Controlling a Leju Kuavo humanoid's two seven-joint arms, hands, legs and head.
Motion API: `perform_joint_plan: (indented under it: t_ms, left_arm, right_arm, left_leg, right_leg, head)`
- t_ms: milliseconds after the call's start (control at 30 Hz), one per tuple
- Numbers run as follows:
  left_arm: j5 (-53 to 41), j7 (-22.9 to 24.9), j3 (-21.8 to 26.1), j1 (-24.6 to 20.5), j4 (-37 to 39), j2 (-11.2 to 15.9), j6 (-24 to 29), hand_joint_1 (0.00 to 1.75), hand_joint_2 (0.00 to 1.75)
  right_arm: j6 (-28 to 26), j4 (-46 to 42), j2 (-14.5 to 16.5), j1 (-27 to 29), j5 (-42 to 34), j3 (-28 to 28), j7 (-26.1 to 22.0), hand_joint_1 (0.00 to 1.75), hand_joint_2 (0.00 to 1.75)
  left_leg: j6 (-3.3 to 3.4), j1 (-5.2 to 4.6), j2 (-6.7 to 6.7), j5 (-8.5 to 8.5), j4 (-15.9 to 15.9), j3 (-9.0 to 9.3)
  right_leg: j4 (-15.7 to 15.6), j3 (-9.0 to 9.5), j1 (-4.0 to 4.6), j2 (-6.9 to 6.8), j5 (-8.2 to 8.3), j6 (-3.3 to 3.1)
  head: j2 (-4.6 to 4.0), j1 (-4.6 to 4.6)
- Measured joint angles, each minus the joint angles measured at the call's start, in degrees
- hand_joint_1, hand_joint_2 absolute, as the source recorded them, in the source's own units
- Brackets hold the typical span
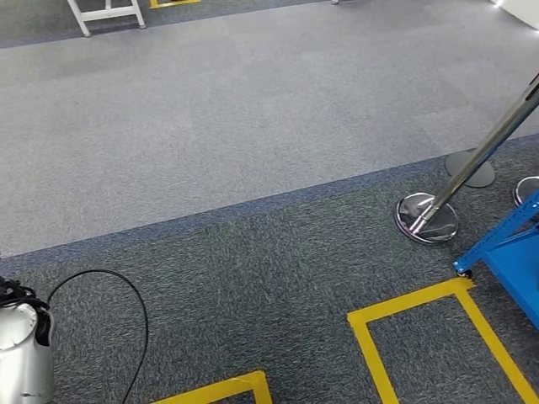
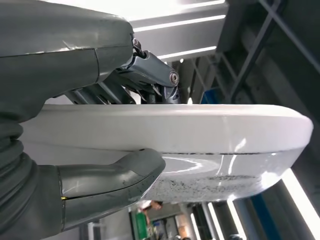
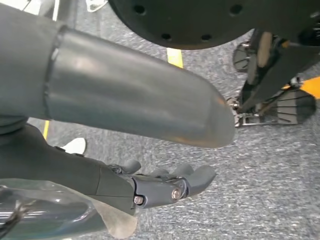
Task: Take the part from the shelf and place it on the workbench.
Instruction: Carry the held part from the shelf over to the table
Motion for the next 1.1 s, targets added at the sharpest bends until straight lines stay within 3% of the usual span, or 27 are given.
perform_joint_plan:
  t_ms: [33,100,167,233,267,300,333,400,467,567,600,667,733,767,800,833,867,933,967,1033,1100]
  left_arm:
    - [-0.1,-0.1,0.0,0.1,-0.4,0.1,0.0,1.75,1.75]
    - [-0.3,-0.2,0.0,0.2,-1.3,0.3,0.0,1.75,1.75]
    - [-0.4,-0.3,0.0,0.2,-1.8,0.4,0.0,1.75,1.75]
    - [-0.3,-0.3,-0.1,0.4,-1.9,0.4,0.0,1.75,1.75]
    - [-0.3,-0.3,-0.1,0.5,-1.9,0.4,0.0,1.75,1.75]
    - [-0.3,-0.3,-0.1,0.6,-2.0,0.4,0.0,1.75,1.75]
    - [-0.3,-0.3,-0.1,0.6,-2.1,0.4,0.0,1.75,1.75]
    - [-0.3,-0.3,-0.1,0.5,-2.4,0.4,0.0,1.75,1.75]
    - [-0.3,-0.3,-0.1,0.5,-2.6,0.4,0.0,1.75,1.75]
    - [-0.3,-0.3,0.0,0.7,-2.8,0.5,0.0,1.75,1.75]
    - [-0.3,-0.3,0.0,0.7,-3.0,0.5,0.0,1.75,1.75]
    - [-0.3,-0.3,0.0,0.6,-3.2,0.5,0.0,1.75,1.75]
    - [-0.3,-0.4,0.0,0.6,-3.3,0.5,0.0,1.75,1.75]
    - [-0.4,-0.4,0.0,0.6,-3.3,0.5,0.0,1.75,1.75]
    - [-0.4,-0.4,0.0,0.7,-3.3,0.5,0.0,1.75,1.75]
    - [-0.4,-0.4,0.0,0.7,-3.3,0.4,0.0,1.75,1.75]
    - [-0.5,-0.4,-0.1,0.7,-3.3,0.4,0.0,1.75,1.75]
    - [-0.6,-0.4,-0.1,0.8,-3.3,0.4,0.0,1.75,1.75]
    - [-0.6,-0.4,-0.2,0.7,-3.3,0.4,0.0,1.75,1.75]
    - [-0.6,-0.4,-0.4,0.8,-3.3,0.4,0.0,1.75,1.75]
    - [-0.8,-0.2,-0.6,0.9,-3.4,0.6,0.0,1.75,1.75]
  right_arm:
    - [0.0,0.0,0.1,0.0,0.1,0.0,0.0,0.0,0.0]
    - [0.1,0.0,0.2,0.0,0.3,0.0,0.0,0.0,0.0]
    - [0.1,0.0,0.2,0.0,0.5,-0.1,0.1,0.0,0.0]
    - [0.1,0.0,0.2,0.1,0.6,-0.1,0.1,0.0,0.0]
    - [0.1,0.0,0.3,0.2,0.6,-0.2,0.1,0.0,0.0]
    - [0.1,0.0,0.3,0.1,0.6,-0.2,0.2,0.0,0.0]
    - [0.1,0.0,0.4,0.1,0.7,-0.2,0.2,0.0,0.0]
    - [0.1,0.0,0.6,0.0,0.7,-0.2,0.2,0.0,0.0]
    - [0.1,0.0,0.6,0.0,0.7,-0.2,0.2,0.0,0.0]
    - [0.1,0.0,0.6,-0.2,0.7,-0.2,0.2,0.0,0.0]
    - [0.1,0.0,0.6,-0.2,0.7,-0.2,0.2,0.0,0.0]
    - [0.1,0.0,0.6,-0.3,0.7,-0.3,0.2,0.0,0.0]
    - [0.2,0.0,0.7,-0.2,0.7,-0.3,0.2,0.0,0.0]
    - [0.2,0.0,0.7,-0.1,0.7,-0.3,0.2,0.0,0.0]
    - [0.2,0.0,0.7,0.0,0.7,-0.3,0.2,0.0,0.0]
    - [0.2,0.0,0.7,0.1,0.8,-0.4,0.2,0.0,0.0]
    - [0.2,0.0,0.7,0.1,0.8,-0.4,0.2,0.0,0.0]
    - [0.2,0.0,0.7,0.1,0.8,-0.4,0.2,0.0,0.0]
    - [0.2,0.0,0.6,0.1,0.9,-0.4,0.2,0.0,0.0]
    - [0.3,0.0,0.6,0.0,0.9,-0.4,0.2,0.0,0.0]
    - [0.5,0.0,0.7,0.0,1.0,-0.4,0.2,0.0,0.0]
  left_leg:
    - [-0.32,0.12,-0.46,0.06,0.0,-0.14]
    - [-0.93,0.08,1.16,-1.04,1.5,-0.82]
    - [-1.51,0.07,4.36,-4.33,7.1,-3.25]
    - [-1.96,0.34,5.57,-7.4,14.2,-6.5]
    - [-2.11,0.49,5.73,-7.57,15.8,-7.22]
    - [-2.2,0.6,5.92,-6.64,15.2,-6.89]
    - [-2.22,0.67,6.35,-4.77,12.3,-5.43]
    - [-1.99,0.42,8.83,-1.35,4.5,-1.46]
    - [-1.26,-0.04,10.52,-0.5,0.5,0.43]
    - [-0.08,-0.25,9.06,-0.65,0.1,0.39]
    - [0.23,-0.16,8.57,-0.54,-0.1,0.5]
    - [0.81,0.15,7.62,-0.35,-0.4,0.72]
    - [1.25,0.23,6.39,-0.34,-0.4,0.7]
    - [1.35,0.2,5.62,-0.35,-0.4,0.69]
    - [1.4,0.15,4.8,-0.37,-0.3,0.72]
    - [1.4,0.12,3.93,-0.37,-0.3,0.76]
    - [1.39,0.09,3.05,-0.38,-0.3,0.83]
    - [1.24,0.05,1.47,-0.45,-0.3,0.89]
    - [1.06,0.09,0.76,-0.49,-0.2,0.79]
    - [0.37,0.38,-0.58,-0.38,-0.2,0.43]
    - [-0.43,0.62,-1.58,-0.21,-0.3,0.19]
  right_leg:
    - [-0.1,0.04,0.02,-0.63,0.1,-0.23]
    - [-0.4,0.38,-0.09,-2.05,0.24,-0.85]
    - [-0.6,0.67,-0.14,-3.61,0.17,-1.38]
    - [-0.6,0.78,-0.1,-5.24,-0.03,-1.57]
    - [-0.6,0.85,-0.1,-6.07,-0.15,-1.54]
    - [-0.6,0.97,-0.11,-6.87,-0.28,-1.47]
    - [-0.6,1.19,-0.12,-7.62,-0.46,-1.33]
    - [-0.5,1.72,0.05,-8.91,-0.92,-0.81]
    - [-0.5,2.13,0.39,-10.03,-1.35,-0.19]
    - [-0.9,2.77,0.46,-11.72,-1.72,0.63]
    - [-0.8,2.81,0.37,-11.4,-2.01,0.93]
    - [2.2,1.41,0.23,-8.41,-3.99,1.34]
    - [9.9,-2.43,0.2,-5.28,-7.44,1.42]
    - [13.8,-4.61,0.23,-4.77,-8.66,1.41]
    - [16.2,-6.17,0.26,-4.6,-8.87,1.33]
    - [16.1,-6.67,0.28,-4.5,-7.79,1.18]
    - [13.8,-6.11,0.3,-4.23,-5.73,0.94]
    - [5.7,-3.03,0.24,-1.98,-1.19,0.23]
    - [2.3,-1.56,0.17,-0.7,-0.03,-0.02]
    - [-0.3,-0.14,0.22,0.54,0.15,-0.3]
    - [-0.8,0.38,0.24,-0.7,0.28,-0.57]
  head:
    - [0.0,0.01]
    - [0.0,-0.16]
    - [0.0,-0.44]
    - [0.0,-0.55]
    - [0.0,-0.56]
    - [0.0,-0.56]
    - [0.0,-0.56]
    - [0.0,-0.6]
    - [0.0,-0.6]
    - [0.0,-0.57]
    - [0.0,-0.51]
    - [0.0,-0.21]
    - [0.0,0.09]
    - [0.0,0.15]
    - [0.0,0.15]
    - [0.0,0.19]
    - [0.0,0.2]
    - [0.0,0.21]
    - [0.0,0.2]
    - [0.0,0.19]
    - [0.0,0.24]
